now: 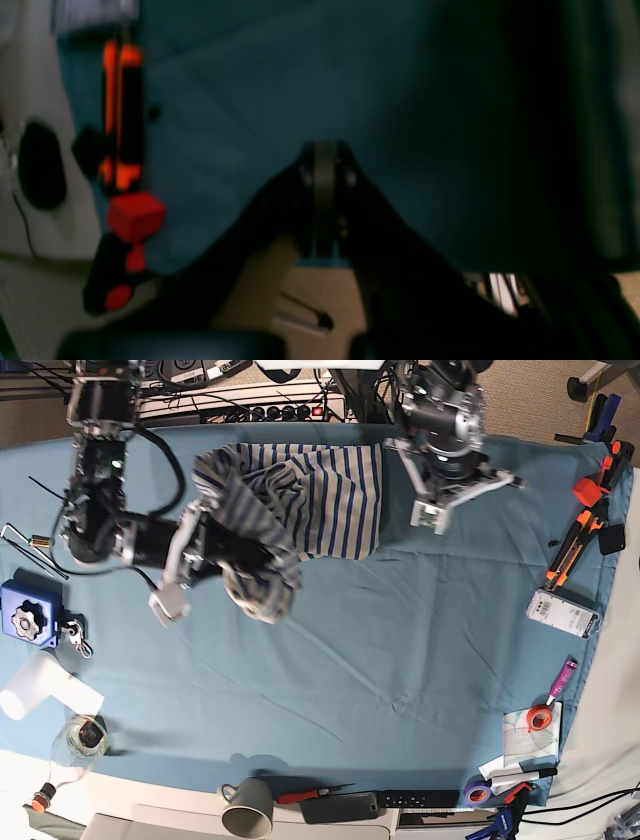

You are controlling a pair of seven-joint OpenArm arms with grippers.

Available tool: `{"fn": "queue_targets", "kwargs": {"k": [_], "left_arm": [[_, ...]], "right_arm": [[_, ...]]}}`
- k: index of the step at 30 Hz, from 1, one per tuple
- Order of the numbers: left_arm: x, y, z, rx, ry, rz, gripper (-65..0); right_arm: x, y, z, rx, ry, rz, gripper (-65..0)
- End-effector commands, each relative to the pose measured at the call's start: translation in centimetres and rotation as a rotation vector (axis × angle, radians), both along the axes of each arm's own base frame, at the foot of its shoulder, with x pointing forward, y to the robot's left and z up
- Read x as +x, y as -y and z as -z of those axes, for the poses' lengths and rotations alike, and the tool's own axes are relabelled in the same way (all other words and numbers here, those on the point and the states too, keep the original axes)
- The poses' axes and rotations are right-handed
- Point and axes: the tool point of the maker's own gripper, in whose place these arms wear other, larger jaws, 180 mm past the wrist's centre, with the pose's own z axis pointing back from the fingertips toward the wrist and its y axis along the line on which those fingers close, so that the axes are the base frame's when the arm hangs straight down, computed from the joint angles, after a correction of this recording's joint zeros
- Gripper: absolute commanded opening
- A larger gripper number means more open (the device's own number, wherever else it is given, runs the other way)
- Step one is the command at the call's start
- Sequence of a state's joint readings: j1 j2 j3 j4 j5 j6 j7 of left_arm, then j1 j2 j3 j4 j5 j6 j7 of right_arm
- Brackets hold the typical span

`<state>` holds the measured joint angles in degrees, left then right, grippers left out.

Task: Fold the T-shirt properly
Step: 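Fold the held end over the bundle toward the left gripper and release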

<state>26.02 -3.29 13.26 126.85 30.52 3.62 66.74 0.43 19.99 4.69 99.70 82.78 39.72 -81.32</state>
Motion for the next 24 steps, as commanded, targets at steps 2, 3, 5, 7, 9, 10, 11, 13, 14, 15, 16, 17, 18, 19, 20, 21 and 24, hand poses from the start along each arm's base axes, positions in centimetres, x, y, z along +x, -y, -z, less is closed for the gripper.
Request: {"fn": "queue_targets", "kwargs": {"k": [2, 3, 5, 7, 9, 10, 11, 13, 14, 15, 16, 17, 18, 19, 20, 21, 24], "left_arm": [[0.5, -1.8, -0.7, 0.001, 0.038, -0.06, -65.0], [0.5, -2.6, -0.6, -0.008, 0.041, -0.084, -65.0], [0.6, -3.6, -0.4, -0.037, 0.045, -0.113, -65.0], [0.7, -4.3, -0.3, -0.068, 0.046, -0.129, -65.0], [0.6, -4.6, 0.0, -0.098, 0.035, -0.137, -65.0], [0.5, -4.7, 0.1, -0.111, 0.03, -0.138, -65.0], [0.5, -4.8, 0.2, -0.122, 0.027, -0.142, -65.0], [0.4, -5.0, 0.2, -0.139, 0.027, -0.151, -65.0], [0.4, -5.0, 0.2, -0.14, 0.027, -0.154, -65.0], [0.4, -5.0, 0.2, -0.14, 0.027, -0.154, -65.0], [0.4, -5.0, 0.2, -0.142, 0.027, -0.153, -65.0], [0.4, -5.0, 0.2, -0.142, 0.026, -0.153, -65.0], [0.4, -5.0, 0.2, -0.142, 0.026, -0.154, -65.0], [0.4, -5.0, 0.2, -0.142, 0.026, -0.154, -65.0], [0.4, -5.0, 0.2, -0.142, 0.026, -0.154, -65.0], [0.4, -5.0, 0.2, -0.141, 0.026, -0.154, -65.0], [0.4, -5.0, 0.2, -0.142, 0.026, -0.154, -65.0]], "right_arm": [[0.6, -1.0, -2.0, 0.058, 0.055, -0.018, -65.0], [0.5, -1.5, -1.9, 0.067, 0.052, -0.028, -65.0], [0.1, -2.4, -1.8, 0.081, 0.042, -0.049, -65.0], [-0.4, -3.4, -1.5, 0.089, 0.03, -0.08, -65.0], [-0.9, -4.4, -1.2, 0.092, 0.017, -0.112, -65.0], [-1.2, -4.9, -0.9, 0.082, 0.012, -0.124, -65.0], [-1.3, -5.4, -0.6, 0.074, 0.007, -0.134, -65.0], [-1.6, -6.5, 0.2, 0.052, 0.0, -0.15, -65.0], [-1.7, -7.0, 0.7, 0.029, -0.001, -0.153, -65.0], [-1.6, -7.4, 1.3, 0.001, 0.0, -0.152, -65.0], [-1.5, -7.7, 1.9, -0.029, 0.001, -0.15, -65.0], [-1.4, -8.0, 2.2, -0.047, 0.005, -0.149, -65.0], [-1.3, -8.3, 2.3, -0.059, 0.009, -0.15, -65.0], [-1.2, -8.4, 2.4, -0.068, 0.011, -0.15, -65.0], [-1.2, -8.5, 2.6, -0.077, 0.012, -0.153, -65.0], [-1.2, -8.5, 2.7, -0.089, 0.013, -0.155, -65.0], [-1.3, -8.6, 3.1, -0.113, 0.013, -0.159, -60.6]]}}
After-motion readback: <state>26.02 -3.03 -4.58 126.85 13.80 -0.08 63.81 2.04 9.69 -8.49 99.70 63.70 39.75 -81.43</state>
